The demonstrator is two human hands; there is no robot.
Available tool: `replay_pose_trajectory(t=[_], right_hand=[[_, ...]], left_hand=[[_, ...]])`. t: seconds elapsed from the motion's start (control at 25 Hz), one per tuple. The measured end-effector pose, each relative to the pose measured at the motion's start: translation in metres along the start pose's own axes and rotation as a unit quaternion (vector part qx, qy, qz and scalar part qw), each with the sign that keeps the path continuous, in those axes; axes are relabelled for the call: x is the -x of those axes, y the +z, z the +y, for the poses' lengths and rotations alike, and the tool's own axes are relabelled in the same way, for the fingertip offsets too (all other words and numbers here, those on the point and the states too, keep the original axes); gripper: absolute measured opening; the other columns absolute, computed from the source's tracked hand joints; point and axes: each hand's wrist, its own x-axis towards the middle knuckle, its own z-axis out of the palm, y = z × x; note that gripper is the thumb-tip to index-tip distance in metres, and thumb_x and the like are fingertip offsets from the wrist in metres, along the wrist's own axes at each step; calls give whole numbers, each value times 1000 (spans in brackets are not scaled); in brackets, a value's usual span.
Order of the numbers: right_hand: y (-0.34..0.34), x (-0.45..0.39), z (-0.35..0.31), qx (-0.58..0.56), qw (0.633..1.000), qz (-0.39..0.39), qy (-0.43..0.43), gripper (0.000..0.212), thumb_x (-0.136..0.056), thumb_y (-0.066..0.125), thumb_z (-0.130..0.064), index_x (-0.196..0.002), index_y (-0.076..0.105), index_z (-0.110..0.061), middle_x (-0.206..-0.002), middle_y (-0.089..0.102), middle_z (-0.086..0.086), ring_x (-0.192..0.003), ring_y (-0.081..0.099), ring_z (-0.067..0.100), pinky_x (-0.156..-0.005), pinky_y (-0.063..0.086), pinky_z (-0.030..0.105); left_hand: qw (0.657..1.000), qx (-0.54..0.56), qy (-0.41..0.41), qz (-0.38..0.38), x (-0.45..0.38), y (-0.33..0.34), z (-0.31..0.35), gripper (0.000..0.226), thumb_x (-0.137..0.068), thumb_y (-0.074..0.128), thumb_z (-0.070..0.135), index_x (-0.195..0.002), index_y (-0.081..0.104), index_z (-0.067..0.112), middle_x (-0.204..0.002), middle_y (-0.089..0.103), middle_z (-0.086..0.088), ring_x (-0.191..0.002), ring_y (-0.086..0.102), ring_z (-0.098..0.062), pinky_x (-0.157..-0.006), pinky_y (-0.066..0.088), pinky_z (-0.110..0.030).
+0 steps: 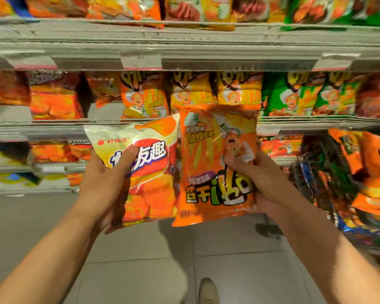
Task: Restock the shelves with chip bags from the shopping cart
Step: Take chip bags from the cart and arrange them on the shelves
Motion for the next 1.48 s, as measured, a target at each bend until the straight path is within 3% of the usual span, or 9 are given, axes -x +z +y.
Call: replay_pose_trajectory(t=[0.16, 0.4, 0.8, 0.96, 1.04, 1.12, 1.24, 1.4, 1.48], right_hand=[[1, -35, 23, -12, 1000, 17, 18, 39, -68, 85, -25, -105, 75, -20, -101, 78, 13, -86, 77, 33, -63, 61, 40], [14, -88, 40, 48, 997, 8, 58, 54, -55, 87, -38, -107, 75, -27, -100, 80, 7, -87, 78, 29, -62, 61, 37], [177, -159, 34, 81, 994, -74, -15, 41, -76, 79, -31, -115, 72, -21, -104, 79, 6, -92, 77, 29, -73, 62, 48], [249, -190, 24, 50, 996, -37, -57, 11, -76, 70, -23, -82, 80, -22, -79, 78, -5, -70, 76, 11, -58, 60, 27], [279, -206, 17, 43, 998, -30, -44, 11, -77, 70, -25, -73, 79, -21, -78, 77, -2, -69, 75, 11, -61, 62, 29], [304, -218, 11, 55, 998, -19, -17, 14, -77, 74, -29, -85, 78, -18, -91, 78, 8, -81, 77, 21, -71, 64, 42], [335, -233, 10, 79, 997, -21, -14, 26, -88, 70, -22, -110, 73, -10, -119, 72, 19, -109, 71, 34, -90, 58, 55], [343, -258, 16, 50, 996, 49, -60, 22, -94, 61, -3, -82, 77, -12, -81, 77, 5, -76, 75, 20, -66, 62, 40], [342, -267, 18, 39, 996, 51, -68, 16, -94, 62, -3, -99, 74, -11, -89, 75, 6, -81, 74, 20, -71, 62, 42]], left_hand=[[999, -11, -16, 37, -24, -12, -21, 35, -93, 71, 26, -127, 63, 22, -113, 77, -1, -101, 75, -24, -80, 63, -41], [995, 28, -65, 75, -70, -36, -35, 40, -90, 73, 29, -126, 62, 19, -103, 79, -5, -85, 78, -26, -57, 61, -33], [993, 50, -1, 104, -137, -164, -18, 38, -92, 71, 25, -129, 63, 20, -105, 79, 1, -92, 77, -19, -64, 61, -26], [995, 68, -5, 73, -167, -234, -16, 39, -91, 71, 25, -129, 63, 20, -107, 79, -3, -92, 77, -24, -65, 62, -35], [997, 48, -4, 58, -179, -264, -12, 44, -88, 72, 31, -129, 62, 19, -102, 79, -2, -87, 78, -24, -67, 63, -38], [998, 49, 0, 45, -190, -289, -4, 44, -89, 72, 30, -130, 60, 16, -94, 79, 1, -78, 77, -19, -68, 63, -40], [996, 90, -16, 19, -207, -310, 0, 40, -94, 69, 24, -131, 59, 12, -111, 77, -13, -96, 75, -36, -82, 58, -61], [992, 114, -34, 43, -223, -314, 3, 38, -89, 73, 25, -123, 63, 11, -102, 79, -12, -88, 77, -33, -67, 62, -48], [992, 107, -43, 49, -228, -311, 3, 36, -87, 75, 27, -120, 64, 15, -98, 80, -8, -83, 78, -31, -63, 62, -46]])
